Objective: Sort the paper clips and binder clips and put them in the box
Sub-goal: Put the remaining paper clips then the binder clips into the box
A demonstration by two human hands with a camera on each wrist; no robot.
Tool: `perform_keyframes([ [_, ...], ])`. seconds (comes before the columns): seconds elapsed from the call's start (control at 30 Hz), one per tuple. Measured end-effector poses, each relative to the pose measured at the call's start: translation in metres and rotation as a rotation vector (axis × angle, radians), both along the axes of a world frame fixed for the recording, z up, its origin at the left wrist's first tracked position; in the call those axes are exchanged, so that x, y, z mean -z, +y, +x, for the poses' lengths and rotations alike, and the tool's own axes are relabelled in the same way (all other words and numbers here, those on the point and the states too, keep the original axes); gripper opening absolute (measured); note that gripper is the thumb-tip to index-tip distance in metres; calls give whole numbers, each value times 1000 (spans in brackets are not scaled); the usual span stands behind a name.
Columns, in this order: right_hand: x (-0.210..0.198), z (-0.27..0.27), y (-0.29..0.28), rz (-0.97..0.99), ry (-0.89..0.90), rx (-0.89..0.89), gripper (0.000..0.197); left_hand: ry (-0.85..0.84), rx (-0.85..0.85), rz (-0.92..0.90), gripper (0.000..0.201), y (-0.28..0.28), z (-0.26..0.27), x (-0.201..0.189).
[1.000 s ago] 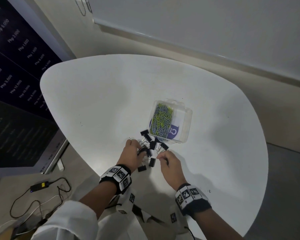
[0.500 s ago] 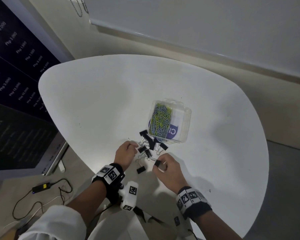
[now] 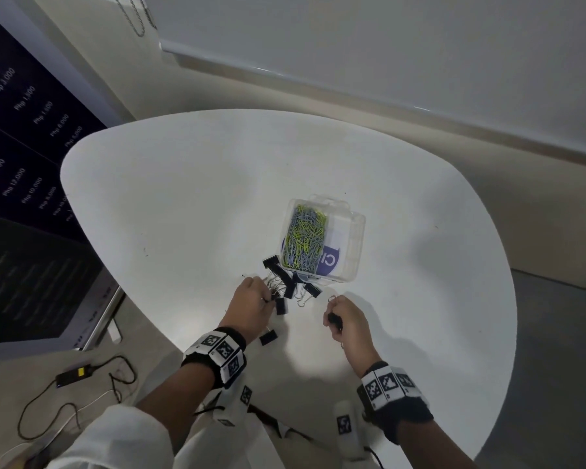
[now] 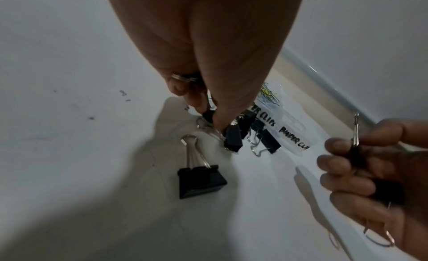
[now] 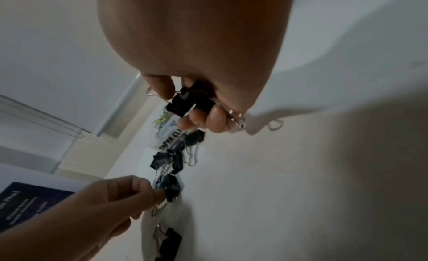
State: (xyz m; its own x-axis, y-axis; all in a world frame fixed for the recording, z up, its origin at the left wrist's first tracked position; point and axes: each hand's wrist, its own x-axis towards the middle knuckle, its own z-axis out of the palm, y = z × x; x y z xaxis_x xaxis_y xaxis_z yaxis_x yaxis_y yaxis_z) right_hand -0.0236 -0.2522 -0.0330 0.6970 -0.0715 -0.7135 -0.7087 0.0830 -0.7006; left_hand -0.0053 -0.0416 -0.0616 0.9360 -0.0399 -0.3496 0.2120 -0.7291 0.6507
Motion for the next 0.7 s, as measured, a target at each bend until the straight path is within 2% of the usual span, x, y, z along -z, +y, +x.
perform_keyframes([
  [0.1,-13,9,-5,-75,-102,-34,13,-4,-39,3,20,-2,-1,-2],
  [0.2,-17,24,-9,-54,-100,13,20,72,-60,36,46,-8,1,0],
  [0.23,-18,29,-9,-11,-78,47,21,101,-63,39,49,-11,3,1],
  [0.33,-21,37,-11,173,13,168,19,120,-57,40,37,-20,4,2],
  [0.4,-25,39,-13,303,86,244,14,76,-46,43,31,-22,1,2],
  [0.47,-30,40,-14,397,142,273,12,11,23,66,34,-21,-5,0],
  [0.6,-33,39,-14,460,186,276,14,-39,205,149,37,-19,-11,-5],
  [0.7,-31,37,-14,450,187,254,15,7,205,140,34,-20,-6,-5],
])
